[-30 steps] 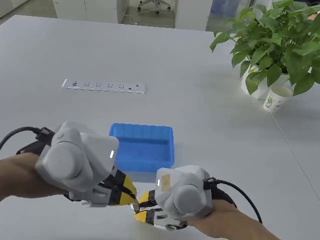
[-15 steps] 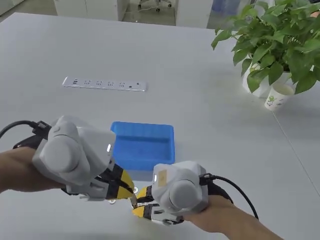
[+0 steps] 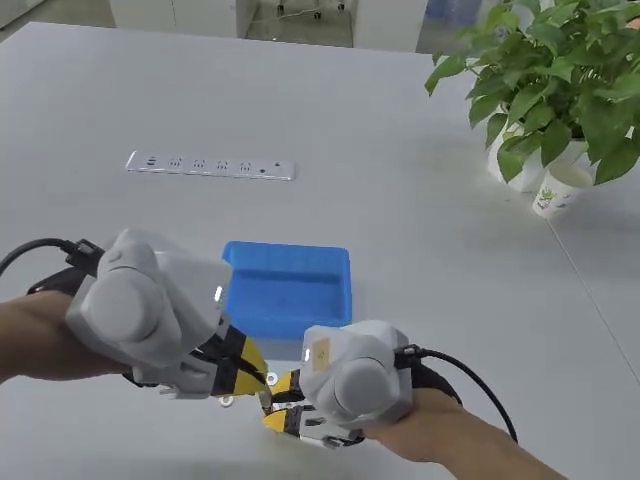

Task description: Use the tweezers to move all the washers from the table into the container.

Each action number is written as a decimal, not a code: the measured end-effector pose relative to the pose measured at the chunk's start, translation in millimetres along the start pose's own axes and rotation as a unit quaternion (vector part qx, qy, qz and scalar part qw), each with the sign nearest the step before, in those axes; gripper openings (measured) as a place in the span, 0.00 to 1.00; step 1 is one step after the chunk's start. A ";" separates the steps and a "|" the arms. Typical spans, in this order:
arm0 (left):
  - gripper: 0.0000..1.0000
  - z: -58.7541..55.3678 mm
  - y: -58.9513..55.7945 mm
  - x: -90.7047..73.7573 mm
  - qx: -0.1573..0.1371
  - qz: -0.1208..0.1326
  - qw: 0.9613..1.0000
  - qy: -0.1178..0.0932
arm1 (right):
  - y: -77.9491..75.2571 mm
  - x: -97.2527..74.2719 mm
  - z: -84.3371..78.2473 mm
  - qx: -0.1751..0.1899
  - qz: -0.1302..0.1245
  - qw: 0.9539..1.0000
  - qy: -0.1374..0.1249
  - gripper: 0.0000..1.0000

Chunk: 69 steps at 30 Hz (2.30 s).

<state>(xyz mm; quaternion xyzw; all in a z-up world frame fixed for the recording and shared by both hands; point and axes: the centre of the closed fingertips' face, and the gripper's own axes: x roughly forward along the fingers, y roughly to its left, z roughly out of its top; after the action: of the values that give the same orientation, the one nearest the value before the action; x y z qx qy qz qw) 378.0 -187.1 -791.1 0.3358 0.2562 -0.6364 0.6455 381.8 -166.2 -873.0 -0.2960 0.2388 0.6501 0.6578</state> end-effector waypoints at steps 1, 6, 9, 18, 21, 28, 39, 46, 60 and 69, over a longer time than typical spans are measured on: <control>0.06 -0.4 0.3 0.4 0.000 0.000 1.000 0.001 | -0.2 0.4 -0.3 0.000 0.000 1.000 0.000 0.13; 0.06 -0.8 1.6 1.3 0.000 -0.001 1.000 0.001 | -0.2 1.3 -1.5 0.000 0.000 1.000 0.001 0.13; 0.06 -0.6 2.7 1.5 -0.002 -0.001 1.000 0.000 | -0.5 1.7 -2.5 0.002 0.001 1.000 0.001 0.13; 0.06 -2.2 7.3 1.1 -0.009 -0.004 1.000 -0.002 | -2.8 0.1 -0.6 0.007 -0.002 1.000 -0.001 0.14; 0.06 -1.9 9.3 1.6 -0.014 -0.005 1.000 -0.004 | -3.7 -0.5 -0.6 0.010 -0.003 1.000 -0.003 0.14; 0.06 -1.0 13.1 3.6 -0.023 -0.013 1.000 -0.005 | -5.1 -1.9 -0.9 0.013 -0.005 1.000 -0.003 0.14; 0.06 -1.4 13.3 5.7 -0.022 -0.017 1.000 -0.002 | -7.4 -2.3 0.1 0.019 -0.008 1.000 -0.003 0.12; 0.06 -1.9 12.5 6.2 -0.023 -0.018 1.000 0.001 | -6.9 -2.3 -0.3 0.030 -0.007 1.000 -0.002 0.11; 0.06 -0.5 11.8 6.9 -0.021 -0.021 1.000 0.001 | -6.1 -3.2 -0.1 0.036 -0.005 0.999 -0.004 0.10; 0.06 0.6 10.7 5.3 -0.015 -0.021 1.000 0.005 | -7.0 -4.7 1.0 0.034 -0.007 0.999 -0.002 0.10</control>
<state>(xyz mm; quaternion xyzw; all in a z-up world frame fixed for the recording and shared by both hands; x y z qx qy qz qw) 388.9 -191.4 -793.6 0.3239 0.2762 -0.6444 0.6353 388.5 -168.7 -868.5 -0.2738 0.2571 0.6379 0.6723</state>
